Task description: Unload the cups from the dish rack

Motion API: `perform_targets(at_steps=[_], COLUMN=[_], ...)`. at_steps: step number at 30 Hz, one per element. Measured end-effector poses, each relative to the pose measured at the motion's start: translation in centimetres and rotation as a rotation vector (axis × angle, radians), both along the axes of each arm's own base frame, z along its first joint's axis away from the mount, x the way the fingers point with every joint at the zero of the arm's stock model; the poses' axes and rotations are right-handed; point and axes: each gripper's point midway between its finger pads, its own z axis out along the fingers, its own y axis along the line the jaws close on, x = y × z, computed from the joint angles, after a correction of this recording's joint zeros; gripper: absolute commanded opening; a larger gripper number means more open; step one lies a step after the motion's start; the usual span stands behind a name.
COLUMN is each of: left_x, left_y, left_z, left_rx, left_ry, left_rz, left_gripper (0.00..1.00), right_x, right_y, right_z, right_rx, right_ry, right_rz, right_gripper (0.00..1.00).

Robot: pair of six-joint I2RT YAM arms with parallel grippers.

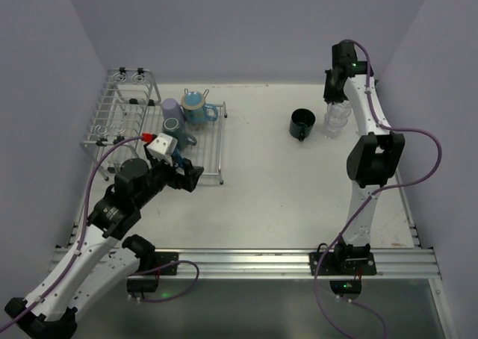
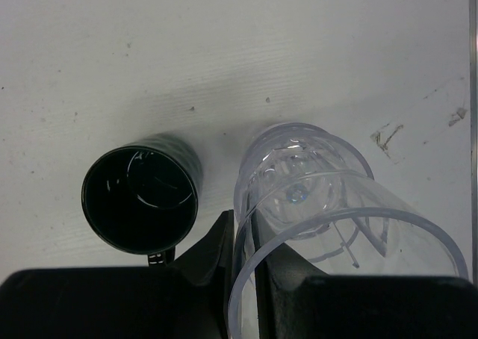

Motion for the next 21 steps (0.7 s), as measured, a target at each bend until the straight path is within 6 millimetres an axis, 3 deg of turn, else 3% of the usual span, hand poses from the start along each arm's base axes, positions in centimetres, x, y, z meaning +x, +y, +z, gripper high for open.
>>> perform_targets(at_steps=[6, 11, 16, 21], left_x=[0.6, 1.3, 2.2, 3.5], left_y=[0.5, 1.1, 1.8, 3.1], left_z=[-0.6, -1.0, -0.1, 1.6], left_rx=[0.021, 0.045, 0.046, 0.017], left_ry=[0.013, 0.038, 0.050, 0.043], left_rz=[0.044, 0.090, 0.164, 0.290], left_gripper=[1.00, 1.00, 1.00, 1.00], right_x=[0.1, 0.3, 0.7, -0.1], right_y=[-0.1, -0.4, -0.5, 0.7], right_z=[-1.2, -1.4, -0.5, 2.8], right_rx=[-0.003, -0.016, -0.022, 0.047], right_ry=[0.026, 0.028, -0.005, -0.110], right_rz=[-0.002, -0.006, -0.008, 0.016], right_gripper=[0.23, 0.57, 0.71, 0.85])
